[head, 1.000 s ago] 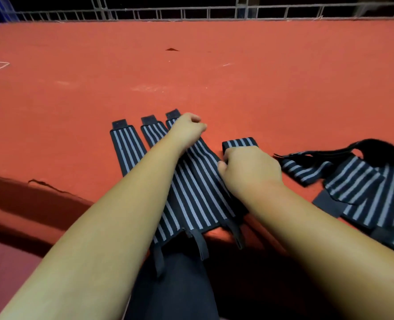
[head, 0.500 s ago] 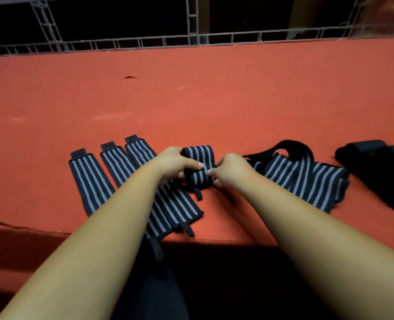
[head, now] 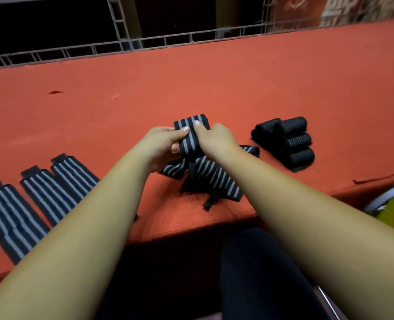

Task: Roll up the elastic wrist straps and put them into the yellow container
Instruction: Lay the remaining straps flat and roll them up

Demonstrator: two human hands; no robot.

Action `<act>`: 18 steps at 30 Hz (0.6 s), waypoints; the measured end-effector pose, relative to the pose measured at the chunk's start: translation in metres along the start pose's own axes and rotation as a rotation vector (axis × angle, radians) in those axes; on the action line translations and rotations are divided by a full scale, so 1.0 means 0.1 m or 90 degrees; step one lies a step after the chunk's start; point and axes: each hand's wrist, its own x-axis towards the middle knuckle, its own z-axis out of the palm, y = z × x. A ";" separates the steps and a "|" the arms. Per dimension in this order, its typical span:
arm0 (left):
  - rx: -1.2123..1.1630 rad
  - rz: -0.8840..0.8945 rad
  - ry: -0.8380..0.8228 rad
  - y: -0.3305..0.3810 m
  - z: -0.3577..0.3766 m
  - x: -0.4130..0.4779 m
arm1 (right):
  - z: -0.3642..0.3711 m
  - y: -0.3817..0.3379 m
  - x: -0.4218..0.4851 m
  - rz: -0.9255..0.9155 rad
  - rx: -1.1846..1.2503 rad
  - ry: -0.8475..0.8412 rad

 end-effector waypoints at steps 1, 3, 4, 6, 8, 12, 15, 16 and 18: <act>0.005 -0.006 -0.013 -0.03 0.15 0.05 | -0.11 0.09 0.03 0.020 0.004 0.007; 0.030 -0.020 -0.040 -0.09 0.43 0.11 | -0.33 0.26 0.06 0.061 0.006 0.018; 0.048 -0.027 -0.053 -0.12 0.56 0.13 | -0.45 0.35 0.05 0.082 -0.009 0.029; 0.098 -0.049 -0.074 -0.22 0.79 0.16 | -0.66 0.53 0.02 0.116 -0.036 0.045; 0.173 -0.049 -0.097 -0.35 0.97 0.21 | -0.82 0.72 -0.01 0.155 -0.031 0.056; 0.531 0.012 -0.137 -0.50 1.08 0.24 | -0.99 1.05 -0.06 0.196 -0.103 0.066; 0.652 -0.011 -0.214 -0.55 1.06 0.17 | -0.98 1.25 -0.04 0.211 -0.155 0.059; 0.686 -0.014 -0.237 -0.57 1.06 0.15 | -0.97 1.29 -0.04 0.220 -0.188 0.053; 0.778 0.010 -0.251 -0.66 1.11 0.13 | -0.94 1.34 -0.03 0.251 -0.242 0.044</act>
